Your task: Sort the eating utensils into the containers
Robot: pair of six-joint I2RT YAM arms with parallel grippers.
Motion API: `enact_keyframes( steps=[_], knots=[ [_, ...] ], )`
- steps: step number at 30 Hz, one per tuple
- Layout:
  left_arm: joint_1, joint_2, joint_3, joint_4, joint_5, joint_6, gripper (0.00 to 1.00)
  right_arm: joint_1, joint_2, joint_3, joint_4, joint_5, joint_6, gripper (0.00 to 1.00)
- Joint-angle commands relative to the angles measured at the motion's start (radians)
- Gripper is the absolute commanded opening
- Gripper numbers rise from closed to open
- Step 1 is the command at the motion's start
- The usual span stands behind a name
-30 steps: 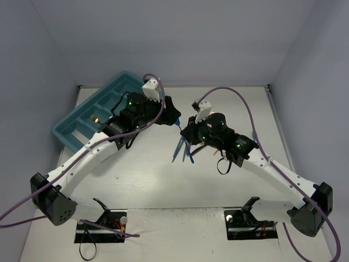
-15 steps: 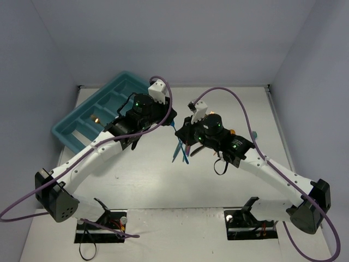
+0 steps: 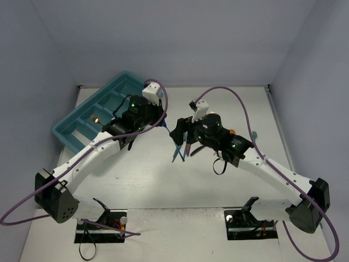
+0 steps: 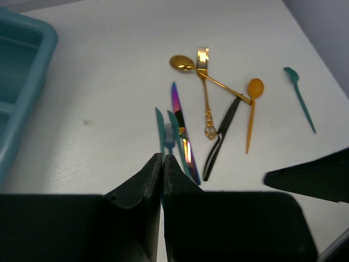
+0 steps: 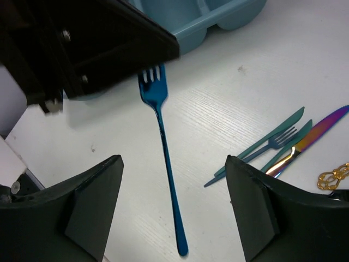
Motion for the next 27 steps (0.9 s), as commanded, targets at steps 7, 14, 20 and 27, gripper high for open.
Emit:
enact_keyframes(
  steps=[7,14,20,27],
  knots=[
    [0.434,-0.026,0.066,0.050,0.117,0.246,0.00,-0.164,-0.105,-0.014,-0.044,0.076,-0.017,0.77],
    [0.707,0.141,0.198,0.042,0.206,0.297,0.00,-0.269,-0.185,-0.061,-0.143,0.134,-0.062,0.78],
    [0.859,0.324,0.333,0.048,0.275,0.256,0.00,-0.289,-0.192,-0.077,-0.181,0.141,-0.072,0.78],
    [0.905,0.404,0.356,0.047,0.272,0.265,0.00,-0.319,-0.204,-0.095,-0.214,0.186,-0.082,0.78]
  ],
)
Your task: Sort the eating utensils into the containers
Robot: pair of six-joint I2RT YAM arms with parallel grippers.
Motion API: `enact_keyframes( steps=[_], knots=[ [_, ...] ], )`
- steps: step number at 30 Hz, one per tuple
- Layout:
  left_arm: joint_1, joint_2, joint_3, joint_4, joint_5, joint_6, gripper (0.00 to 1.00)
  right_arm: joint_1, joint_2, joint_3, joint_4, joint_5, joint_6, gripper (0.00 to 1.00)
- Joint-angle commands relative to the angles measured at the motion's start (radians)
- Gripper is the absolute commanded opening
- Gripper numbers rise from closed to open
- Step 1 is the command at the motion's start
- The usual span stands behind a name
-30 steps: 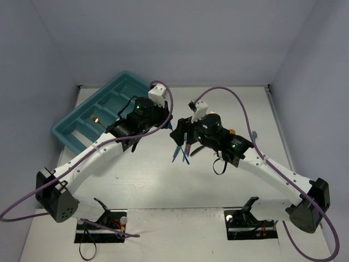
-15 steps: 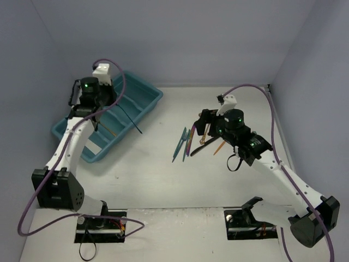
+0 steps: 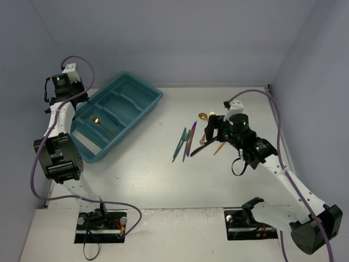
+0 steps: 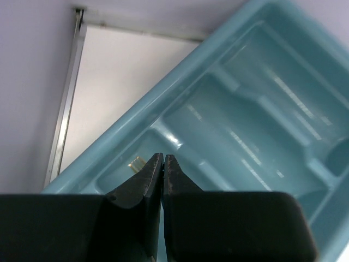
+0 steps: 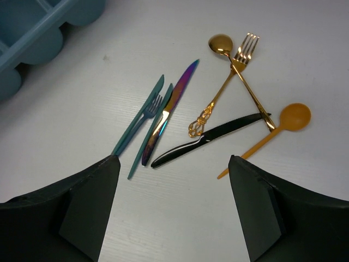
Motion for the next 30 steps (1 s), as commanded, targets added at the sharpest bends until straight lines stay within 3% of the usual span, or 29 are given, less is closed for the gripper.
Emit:
enact_keyframes(
  steps=[1,3,6,11,18,24,30],
  knots=[
    [0.001,-0.019,0.031,0.067,0.035,0.006,0.00,-0.033,-0.018,-0.007,0.006,0.072,-0.016,0.78],
    [0.001,-0.006,0.002,0.099,0.020,-0.004,0.01,-0.060,-0.008,-0.013,-0.006,0.099,-0.014,0.78],
    [0.001,0.009,-0.043,0.128,0.008,-0.018,0.13,-0.121,0.008,-0.020,-0.026,0.113,0.001,0.78],
    [0.001,0.015,-0.050,0.126,-0.004,-0.029,0.43,-0.208,0.030,-0.044,-0.041,0.100,0.024,0.78],
    [-0.007,-0.120,-0.064,0.090,-0.017,-0.087,0.58,-0.315,0.092,-0.082,-0.048,0.129,0.088,0.77],
    [-0.127,-0.351,-0.099,-0.085,-0.112,-0.134,0.63,-0.440,0.201,-0.086,-0.046,0.189,0.143,0.76],
    [-0.250,-0.560,-0.279,-0.179,-0.137,-0.143,0.67,-0.531,0.341,-0.056,-0.021,0.229,0.144,0.76]
  ],
)
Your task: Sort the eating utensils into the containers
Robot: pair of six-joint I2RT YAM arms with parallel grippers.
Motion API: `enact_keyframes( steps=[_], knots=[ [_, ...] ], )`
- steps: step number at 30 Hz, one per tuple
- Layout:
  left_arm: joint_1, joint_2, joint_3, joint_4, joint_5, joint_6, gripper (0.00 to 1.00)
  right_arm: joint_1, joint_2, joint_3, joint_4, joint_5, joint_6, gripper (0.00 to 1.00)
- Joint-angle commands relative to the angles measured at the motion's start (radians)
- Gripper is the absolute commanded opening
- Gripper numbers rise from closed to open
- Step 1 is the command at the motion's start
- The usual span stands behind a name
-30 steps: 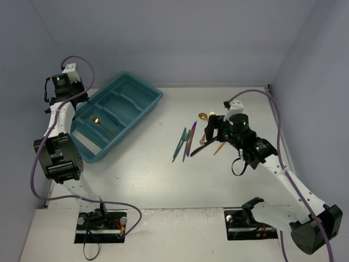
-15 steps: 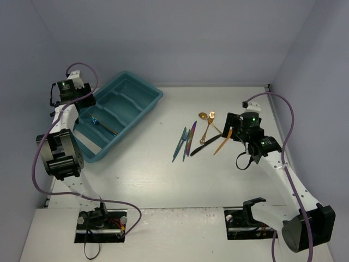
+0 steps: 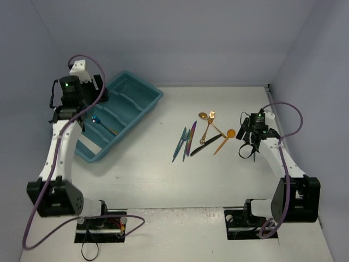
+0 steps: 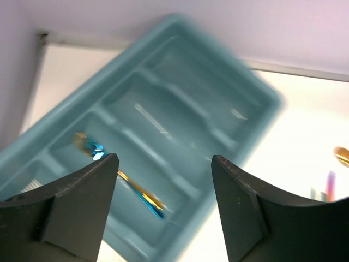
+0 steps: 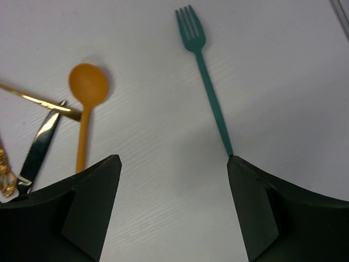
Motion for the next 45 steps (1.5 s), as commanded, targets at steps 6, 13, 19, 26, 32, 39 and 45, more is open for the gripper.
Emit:
enact_keyframes(
  steps=[6,13,19,26,32,39,45],
  knots=[
    [-0.180,-0.274,-0.256,-0.089,-0.097,0.006,0.67,-0.129,0.226,0.085,0.112,0.039,-0.035,0.75],
    [-0.282,-0.308,-0.281,-0.085,-0.098,0.036,0.67,-0.194,0.401,0.151,0.203,-0.077,-0.124,0.70],
    [-0.295,-0.321,-0.286,-0.085,-0.113,0.045,0.67,-0.196,0.474,0.180,0.216,-0.158,-0.191,0.55],
    [-0.295,-0.309,-0.287,-0.082,-0.100,0.045,0.67,-0.188,0.529,0.170,0.256,-0.264,-0.206,0.15],
    [-0.296,-0.306,-0.288,-0.065,-0.034,0.034,0.67,-0.092,0.481,0.152,0.271,-0.216,-0.230,0.00],
    [-0.351,-0.339,-0.314,0.010,0.097,-0.114,0.67,0.175,0.218,0.123,0.268,-0.094,-0.167,0.00],
    [-0.509,-0.357,-0.301,0.085,0.053,-0.235,0.67,0.386,-0.013,0.098,0.267,-0.182,-0.159,0.00]
  ],
)
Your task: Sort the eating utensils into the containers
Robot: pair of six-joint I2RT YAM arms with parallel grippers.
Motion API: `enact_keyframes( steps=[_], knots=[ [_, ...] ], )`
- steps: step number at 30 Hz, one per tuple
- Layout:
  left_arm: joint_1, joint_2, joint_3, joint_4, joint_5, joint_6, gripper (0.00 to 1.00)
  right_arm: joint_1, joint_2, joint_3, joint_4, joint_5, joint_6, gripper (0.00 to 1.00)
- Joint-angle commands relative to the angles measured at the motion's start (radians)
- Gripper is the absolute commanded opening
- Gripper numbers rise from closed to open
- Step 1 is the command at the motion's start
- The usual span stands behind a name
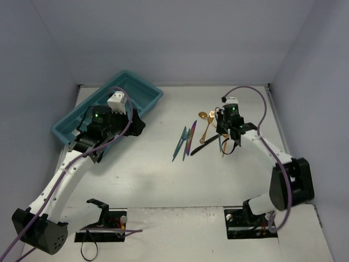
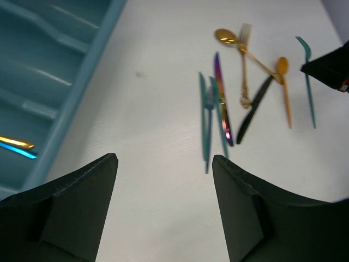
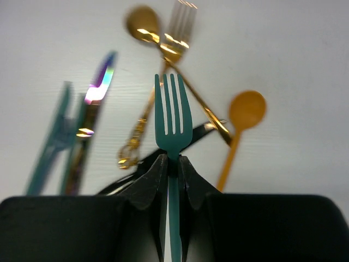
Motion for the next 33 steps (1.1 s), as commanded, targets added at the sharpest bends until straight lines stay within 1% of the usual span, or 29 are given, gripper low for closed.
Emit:
enact_keyframes(
  steps=[1,3,6,9,12,15,18,23,29,33],
  knots=[
    [-0.116,-0.032,0.038,0.157,-0.008,-0.145,0.67,0.129,-0.191,-0.001,0.025,-0.050,0.024,0.00],
    [-0.164,-0.020,0.050,0.198,-0.019,-0.176,0.67,0.200,-0.240,-0.001,0.031,-0.114,0.017,0.00],
    [-0.217,0.008,0.072,0.248,-0.026,-0.203,0.67,0.296,-0.282,0.011,0.039,-0.152,0.004,0.00],
    [-0.266,0.044,0.112,0.277,-0.030,-0.229,0.67,0.364,-0.305,0.023,0.047,-0.149,-0.008,0.00],
    [-0.332,0.073,0.153,0.290,-0.089,-0.228,0.67,0.441,-0.314,0.027,0.069,-0.130,-0.016,0.00],
    [-0.368,0.109,0.180,0.278,-0.168,-0.247,0.67,0.491,-0.310,0.032,0.086,-0.103,-0.019,0.00],
    [-0.402,0.149,0.208,0.229,-0.242,-0.275,0.67,0.510,-0.303,0.038,0.096,-0.096,-0.019,0.00],
    [-0.425,0.198,0.214,0.165,-0.310,-0.367,0.66,0.527,-0.308,0.041,0.114,-0.084,-0.010,0.00],
    [-0.433,0.203,0.186,0.153,-0.342,-0.446,0.63,0.533,-0.313,0.042,0.120,-0.072,-0.012,0.01],
    [-0.436,0.217,0.187,0.179,-0.316,-0.477,0.60,0.536,-0.310,0.043,0.125,-0.069,-0.012,0.02]
  ],
)
